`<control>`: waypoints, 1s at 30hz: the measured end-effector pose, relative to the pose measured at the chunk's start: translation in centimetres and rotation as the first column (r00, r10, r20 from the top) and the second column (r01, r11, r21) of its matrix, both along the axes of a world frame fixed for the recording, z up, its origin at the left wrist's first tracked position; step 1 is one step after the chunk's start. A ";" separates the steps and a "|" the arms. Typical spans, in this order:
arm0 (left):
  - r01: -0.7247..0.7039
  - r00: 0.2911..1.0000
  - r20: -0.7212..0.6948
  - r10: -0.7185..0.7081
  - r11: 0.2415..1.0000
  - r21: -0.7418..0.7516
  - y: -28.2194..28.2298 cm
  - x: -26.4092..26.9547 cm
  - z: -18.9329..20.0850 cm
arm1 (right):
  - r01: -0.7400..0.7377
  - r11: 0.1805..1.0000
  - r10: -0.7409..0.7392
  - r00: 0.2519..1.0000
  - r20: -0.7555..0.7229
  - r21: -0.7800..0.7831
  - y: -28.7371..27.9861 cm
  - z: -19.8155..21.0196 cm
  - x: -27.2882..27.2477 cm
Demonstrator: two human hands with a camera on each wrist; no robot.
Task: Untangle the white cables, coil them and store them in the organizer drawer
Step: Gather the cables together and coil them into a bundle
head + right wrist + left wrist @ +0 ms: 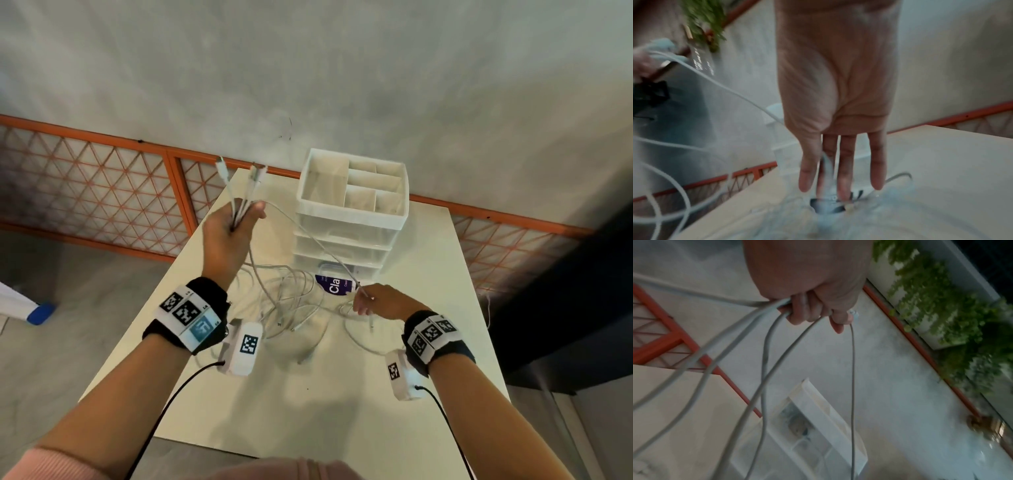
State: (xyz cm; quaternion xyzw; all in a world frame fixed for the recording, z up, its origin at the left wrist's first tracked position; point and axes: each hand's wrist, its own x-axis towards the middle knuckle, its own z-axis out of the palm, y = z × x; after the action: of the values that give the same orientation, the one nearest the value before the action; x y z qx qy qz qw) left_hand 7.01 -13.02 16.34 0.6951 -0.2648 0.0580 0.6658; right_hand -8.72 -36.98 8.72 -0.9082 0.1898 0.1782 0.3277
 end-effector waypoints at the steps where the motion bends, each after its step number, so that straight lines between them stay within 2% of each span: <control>1: -0.016 1.000 -0.013 0.016 1.000 0.003 0.3 0.4 0.1 | 0.010 1.000 -0.010 1.000 -0.018 -0.004 -0.1 -0.3 -0.4; 4: -0.034 0.999 -0.026 0.035 0.998 0.052 0.9 0.8 -0.2 | 0.023 0.996 -0.026 0.999 -0.028 -0.086 -0.5 -0.5 -0.6; 6: -0.080 0.996 -0.026 0.082 0.992 0.099 1.2 0.8 -0.7 | 0.087 0.992 -0.081 0.995 0.059 -0.095 -0.5 -0.1 0.0; 9: -0.175 0.982 -0.035 0.185 0.967 0.187 2.1 1.3 -1.5 | 0.229 0.973 -0.220 0.959 0.180 -0.025 -0.2 0.6 1.3; 12: -0.293 0.950 -0.016 0.312 0.907 0.303 3.4 2.2 -2.3 | 0.282 0.953 -0.298 0.937 0.181 0.110 1.0 1.3 3.0; 15: -0.344 0.924 -0.035 0.380 0.870 0.354 4.7 2.9 -2.8 | 0.315 0.926 -0.354 0.914 0.196 0.207 2.4 1.2 4.6; 17: -0.376 0.901 -0.060 0.429 0.844 0.381 5.3 3.1 -3.2 | 0.262 0.937 -0.312 0.925 0.216 0.233 3.6 0.8 5.4; 20: -0.332 0.901 -0.115 0.418 0.836 0.436 5.6 2.7 -4.1 | 0.192 0.923 -0.265 0.946 0.189 0.333 5.2 -1.0 5.9; 24: -0.275 0.906 -0.161 0.391 0.834 0.479 5.7 1.8 -5.6 | 0.046 0.983 -0.066 0.992 0.107 0.177 6.7 -3.2 6.2; 27: -0.285 0.905 -0.152 0.398 0.831 0.477 5.8 1.5 -6.7 | -0.160 0.982 0.166 0.985 -0.044 0.100 7.7 -4.4 5.9; 28: -0.283 0.908 -0.147 0.393 0.832 0.477 5.9 1.5 -7.0 | -0.212 0.975 0.215 0.976 -0.044 0.061 7.9 -5.0 5.8; 30: -0.269 0.920 -0.134 0.368 0.843 0.465 5.9 1.2 -7.1 | -0.198 0.979 0.196 0.980 0.040 0.051 8.1 -5.9 5.4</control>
State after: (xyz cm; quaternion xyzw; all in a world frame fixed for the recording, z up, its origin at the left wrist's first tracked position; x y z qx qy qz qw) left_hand 8.21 -7.14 9.22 0.8631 -0.0766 0.0307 0.4983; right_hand -3.33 -28.86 2.86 -0.9161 0.0883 0.1989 0.3367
